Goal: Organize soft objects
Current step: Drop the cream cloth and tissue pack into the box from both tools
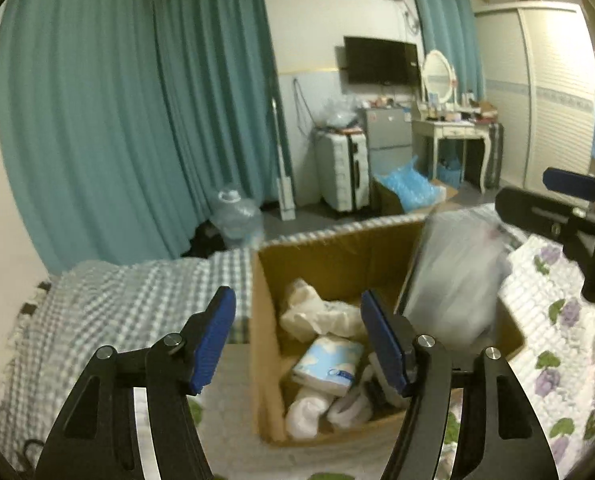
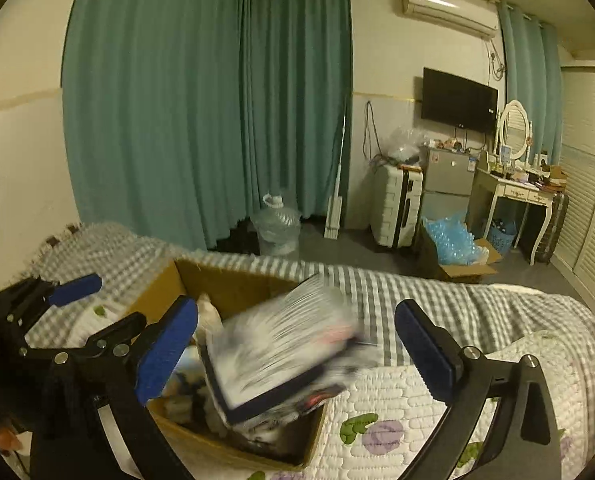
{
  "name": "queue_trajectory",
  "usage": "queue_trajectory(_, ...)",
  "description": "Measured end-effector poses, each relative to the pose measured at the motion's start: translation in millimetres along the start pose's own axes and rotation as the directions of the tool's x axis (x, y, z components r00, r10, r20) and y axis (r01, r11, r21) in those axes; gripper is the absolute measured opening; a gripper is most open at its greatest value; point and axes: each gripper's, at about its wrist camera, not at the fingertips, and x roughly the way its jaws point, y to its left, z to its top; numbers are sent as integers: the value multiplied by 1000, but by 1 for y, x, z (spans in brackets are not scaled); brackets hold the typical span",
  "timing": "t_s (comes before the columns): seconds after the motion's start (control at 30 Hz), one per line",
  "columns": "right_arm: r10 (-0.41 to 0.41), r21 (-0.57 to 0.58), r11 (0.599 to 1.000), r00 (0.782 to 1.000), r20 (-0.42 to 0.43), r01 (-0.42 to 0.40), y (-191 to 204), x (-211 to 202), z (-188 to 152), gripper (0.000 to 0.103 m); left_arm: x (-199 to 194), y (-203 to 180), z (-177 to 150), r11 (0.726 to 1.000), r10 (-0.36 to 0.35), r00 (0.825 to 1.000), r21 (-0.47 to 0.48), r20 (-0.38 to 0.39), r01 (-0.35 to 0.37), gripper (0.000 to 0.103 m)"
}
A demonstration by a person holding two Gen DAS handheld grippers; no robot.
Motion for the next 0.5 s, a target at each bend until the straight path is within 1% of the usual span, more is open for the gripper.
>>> queue_trajectory(0.17,3,3,1000,999,54,-4,6,-51,30,100,-50,16,8,999,15,999,-29,31,-14,66)
queue_trajectory(0.27,6,-19,1000,997,78,-4,16,-89,38,100,-87,21,9,999,16,998,-37,55,-14,67)
queue_trajectory(0.33,-2,-41,999,996,85,6,22,-114,40,101,-108,23,8,999,-1,997,-43,79,5,67)
queue_trajectory(0.37,-4,-54,998,996,86,9,26,-126,40,102,-124,23,8,999,-1,995,-49,96,6,77)
queue_trajectory(0.4,-9,-65,998,996,83,14,30,-138,39,102,-140,23,7,998,6,993,-56,116,0,82)
queue_trajectory(0.47,-11,-89,996,996,88,19,37,-166,36,102,-170,25,5,998,8,986,-65,167,3,82)
queue_trajectory(0.5,-11,-94,995,996,92,20,39,-177,35,102,-178,24,5,997,7,984,-71,177,6,83)
